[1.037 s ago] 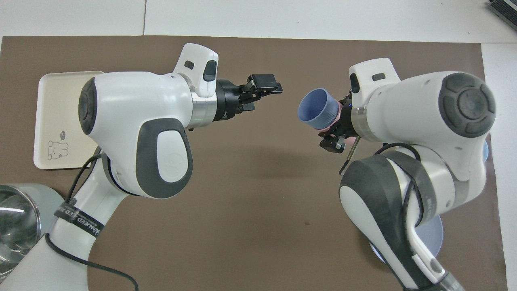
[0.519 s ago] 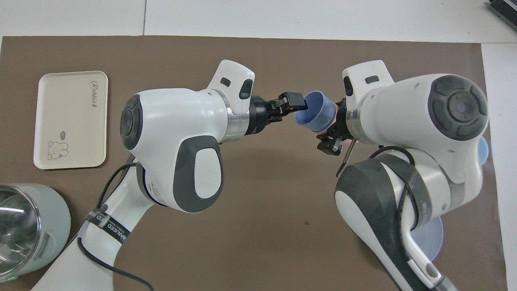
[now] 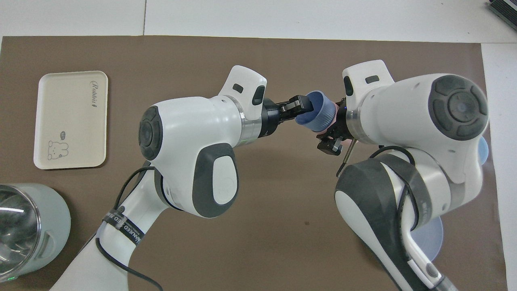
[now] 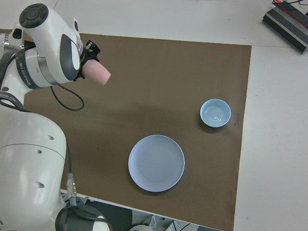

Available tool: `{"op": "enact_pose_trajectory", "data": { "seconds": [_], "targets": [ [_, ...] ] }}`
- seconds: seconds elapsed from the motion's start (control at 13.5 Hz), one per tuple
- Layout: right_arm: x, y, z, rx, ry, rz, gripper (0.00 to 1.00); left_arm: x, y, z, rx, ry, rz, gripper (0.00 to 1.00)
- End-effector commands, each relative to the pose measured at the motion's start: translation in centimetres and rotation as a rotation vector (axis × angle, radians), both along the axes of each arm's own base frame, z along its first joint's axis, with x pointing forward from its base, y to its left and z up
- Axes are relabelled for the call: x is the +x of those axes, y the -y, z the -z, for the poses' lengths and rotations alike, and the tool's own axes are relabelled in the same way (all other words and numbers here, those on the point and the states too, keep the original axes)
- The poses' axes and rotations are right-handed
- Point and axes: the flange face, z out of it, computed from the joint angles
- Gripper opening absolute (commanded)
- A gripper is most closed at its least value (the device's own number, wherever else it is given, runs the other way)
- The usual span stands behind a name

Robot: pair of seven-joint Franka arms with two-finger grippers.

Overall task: Place cup on tray
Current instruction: 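Close the left gripper on the blue cup rim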

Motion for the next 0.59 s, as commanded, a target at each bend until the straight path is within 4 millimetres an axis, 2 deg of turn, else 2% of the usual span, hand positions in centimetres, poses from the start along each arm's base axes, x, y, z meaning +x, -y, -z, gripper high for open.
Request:
{"op": "enact_pose_trajectory", "data": {
  "seconds": [0.0,0.22,0.3,0.44,0.52],
  "targets": [
    [-0.3,0.0,-0.6,-0.014,0.003,0.006,0.00,-0.5,1.1,-0.2,0.001,0.005,0.002,0.00],
    [-0.3,0.0,-0.4,-0.014,0.003,0.006,0.00,0.3,0.7,-2.2,-0.006,-0.047,0.046,0.00],
    [-0.3,0.0,-0.4,-0.014,0.001,0.006,0.00,1.4,0.0,-2.5,0.012,-0.083,0.053,0.00],
    [-0.3,0.1,-0.4,-0.015,0.000,0.007,0.00,4.3,-2.3,-5.4,0.074,-0.102,0.027,0.00],
    [-0.2,0.4,-0.4,-0.015,0.002,0.012,0.00,5.7,-4.3,-7.0,0.085,-0.105,0.014,0.00]
  ]
}}
